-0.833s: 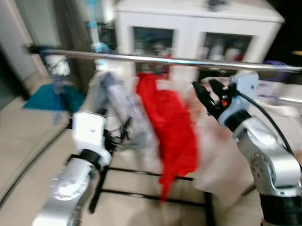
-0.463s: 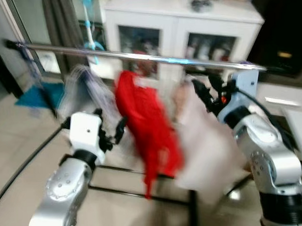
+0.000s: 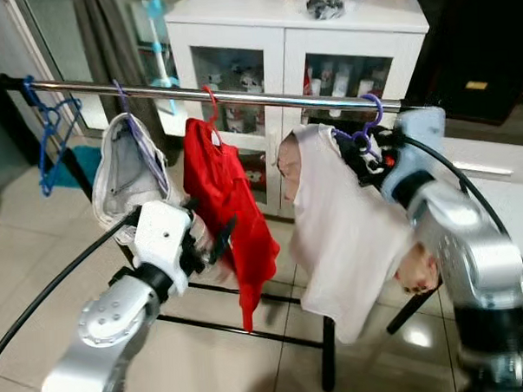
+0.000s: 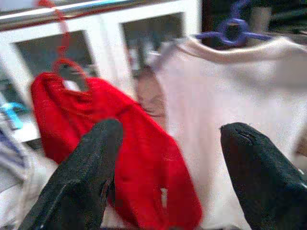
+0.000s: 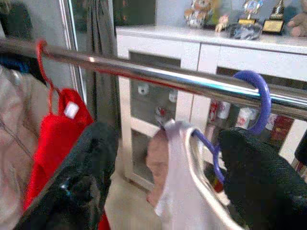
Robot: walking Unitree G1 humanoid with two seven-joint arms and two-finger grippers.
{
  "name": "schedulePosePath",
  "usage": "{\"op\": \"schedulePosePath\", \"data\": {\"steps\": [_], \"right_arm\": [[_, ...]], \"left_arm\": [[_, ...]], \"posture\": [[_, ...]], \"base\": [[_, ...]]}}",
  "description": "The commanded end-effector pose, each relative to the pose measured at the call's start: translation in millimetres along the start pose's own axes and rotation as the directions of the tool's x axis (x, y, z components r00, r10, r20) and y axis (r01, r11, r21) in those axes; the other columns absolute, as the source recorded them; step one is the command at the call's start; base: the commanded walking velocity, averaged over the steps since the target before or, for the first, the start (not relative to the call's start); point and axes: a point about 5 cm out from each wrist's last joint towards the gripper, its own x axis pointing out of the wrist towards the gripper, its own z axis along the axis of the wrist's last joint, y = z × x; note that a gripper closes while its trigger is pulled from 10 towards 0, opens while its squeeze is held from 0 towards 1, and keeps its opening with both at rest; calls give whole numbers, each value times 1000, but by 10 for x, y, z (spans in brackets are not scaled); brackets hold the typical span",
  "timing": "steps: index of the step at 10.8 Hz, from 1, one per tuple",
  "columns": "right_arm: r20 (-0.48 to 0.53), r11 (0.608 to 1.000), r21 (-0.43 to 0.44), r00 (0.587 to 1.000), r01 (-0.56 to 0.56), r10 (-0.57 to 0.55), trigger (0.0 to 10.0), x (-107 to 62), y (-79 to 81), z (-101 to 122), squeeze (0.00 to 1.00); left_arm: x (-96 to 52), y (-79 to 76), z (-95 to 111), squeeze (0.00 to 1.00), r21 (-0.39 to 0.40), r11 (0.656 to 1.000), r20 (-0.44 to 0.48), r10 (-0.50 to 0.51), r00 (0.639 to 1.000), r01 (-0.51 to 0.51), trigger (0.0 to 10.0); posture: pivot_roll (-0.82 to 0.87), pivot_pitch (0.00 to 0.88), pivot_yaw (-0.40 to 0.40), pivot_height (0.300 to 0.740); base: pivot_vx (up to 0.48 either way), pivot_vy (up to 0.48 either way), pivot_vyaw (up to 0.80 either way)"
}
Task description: Hang hanger
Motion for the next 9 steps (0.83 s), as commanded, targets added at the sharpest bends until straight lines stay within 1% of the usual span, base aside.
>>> {"op": "schedulePosePath", "data": {"steps": [1,3,4,5,6,7,9], "right_arm": [[-46,1000,-22,999,22,-23,10000,77,-47,-26,1000],[-85,993,-67,991,98,-104,10000,160,-256,-13,1000],[-94,993,-69,990,95,-101,10000,171,-325,6,1000],[-139,997,-65,989,38,-47,10000,218,-390,-22,1000],[-172,997,-64,983,52,-62,10000,273,-477,-62,1000],[-186,995,-49,978,92,-99,10000,322,-610,-37,0],[-200,997,-18,977,72,-74,10000,331,-658,-9,0]], "left_arm": [[-16,-62,44,0,-8,997,10,-81,997,81,10000],[-25,-122,60,0,-19,987,8,-159,987,159,10000],[-31,-122,59,0,-14,986,2,-168,986,168,10000],[-34,-91,54,0,-15,985,-4,-171,985,171,10000],[-31,-101,61,0,-20,980,-4,-199,980,199,10000],[-49,-97,56,0,-15,977,-17,-212,977,211,10000],[-64,-114,47,0,-25,977,-18,-213,977,213,10000]], "posture": [[-79,0,35,740],[-73,0,28,740],[-73,0,25,740],[-76,0,26,740],[-72,0,24,740],[-70,0,21,740],[-68,0,9,740]], "base": [[0,0,0],[0,0,0],[0,0,0],[0,0,0],[0,0,0],[0,0,0],[0,0,0]]}}
